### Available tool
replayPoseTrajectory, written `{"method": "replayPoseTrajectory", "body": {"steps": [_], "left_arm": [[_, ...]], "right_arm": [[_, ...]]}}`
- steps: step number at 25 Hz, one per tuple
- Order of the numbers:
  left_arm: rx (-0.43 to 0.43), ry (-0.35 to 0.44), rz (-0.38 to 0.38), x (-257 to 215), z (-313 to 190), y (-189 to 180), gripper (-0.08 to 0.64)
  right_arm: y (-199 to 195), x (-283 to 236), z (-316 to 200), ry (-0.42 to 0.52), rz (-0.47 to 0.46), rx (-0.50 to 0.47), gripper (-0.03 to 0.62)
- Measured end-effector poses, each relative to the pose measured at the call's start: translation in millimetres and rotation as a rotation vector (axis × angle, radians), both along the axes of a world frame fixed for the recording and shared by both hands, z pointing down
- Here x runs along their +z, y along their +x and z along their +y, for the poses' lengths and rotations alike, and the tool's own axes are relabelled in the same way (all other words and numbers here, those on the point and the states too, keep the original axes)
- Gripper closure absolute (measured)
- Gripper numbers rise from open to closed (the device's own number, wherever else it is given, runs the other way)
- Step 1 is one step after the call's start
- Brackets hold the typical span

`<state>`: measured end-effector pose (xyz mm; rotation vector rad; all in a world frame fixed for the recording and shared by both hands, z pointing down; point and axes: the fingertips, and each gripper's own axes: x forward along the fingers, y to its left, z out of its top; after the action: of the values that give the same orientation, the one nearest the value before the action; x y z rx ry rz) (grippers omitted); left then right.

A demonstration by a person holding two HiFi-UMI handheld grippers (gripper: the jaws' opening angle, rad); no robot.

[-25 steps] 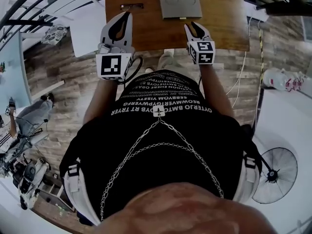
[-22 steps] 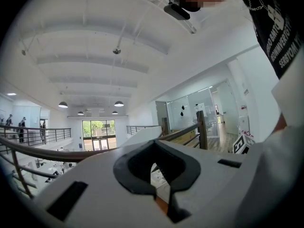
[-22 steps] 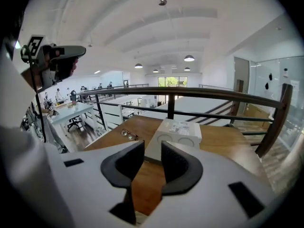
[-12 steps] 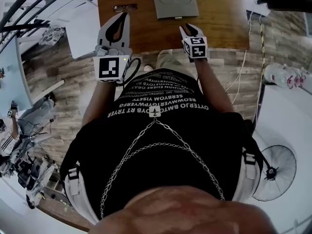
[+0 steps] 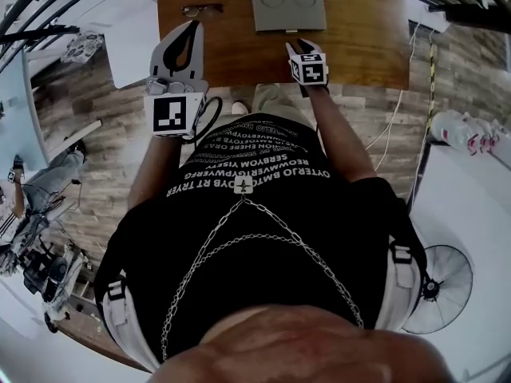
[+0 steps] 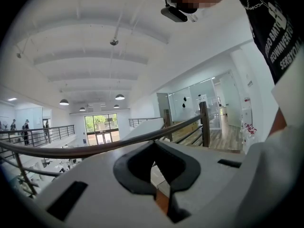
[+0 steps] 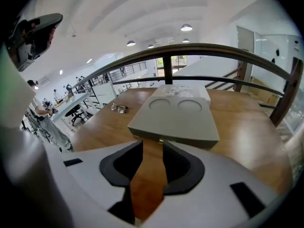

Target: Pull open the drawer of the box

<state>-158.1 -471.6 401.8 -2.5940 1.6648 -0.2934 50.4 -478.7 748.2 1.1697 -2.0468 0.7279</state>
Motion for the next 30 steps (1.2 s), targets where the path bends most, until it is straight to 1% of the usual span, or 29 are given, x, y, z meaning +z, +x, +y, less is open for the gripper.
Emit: {"method": "replayPoseTrajectory", "body": {"steps": [5,8,15,19,26,28,29,30], "left_arm": [[-0.011,-0.028,-0.001,7.7,-10.9,1.9,0.554],[-0.015,-0.046,-0.02,12.9,-14.8,2.9,0.555],[-0.016,-0.083,-0.034,29.0,-17.3,10.5,0.554],[-0.015,-0.088,-0.046,31.2,-16.5,12.0,0.554],[-0.036,-0.083,-0.042,29.8,-11.4,5.8,0.555],[-0.044,-0.088,-0.039,29.9,-6.5,4.8,0.554],[-0.047,-0.09,-0.038,29.9,-4.1,3.9,0.554],[-0.05,-0.091,-0.04,30.1,-1.7,2.7,0.554]], "right_arm": [[3.0,36.4,-17.6,-0.078,0.008,0.014,0.453],[7.6,55.4,-23.4,-0.123,0.02,0.023,0.44],[19.2,86.0,-38.5,-0.183,0.023,0.075,0.411],[17.9,88.5,-45.9,-0.191,0.02,0.113,0.407],[15.2,87.8,-47.1,-0.215,0.02,0.135,0.417],[15.1,87.4,-44.7,-0.232,0.003,0.14,0.42],[13.1,86.5,-43.4,-0.244,-0.019,0.141,0.415],[10.1,85.7,-42.4,-0.256,-0.043,0.139,0.375]]}}
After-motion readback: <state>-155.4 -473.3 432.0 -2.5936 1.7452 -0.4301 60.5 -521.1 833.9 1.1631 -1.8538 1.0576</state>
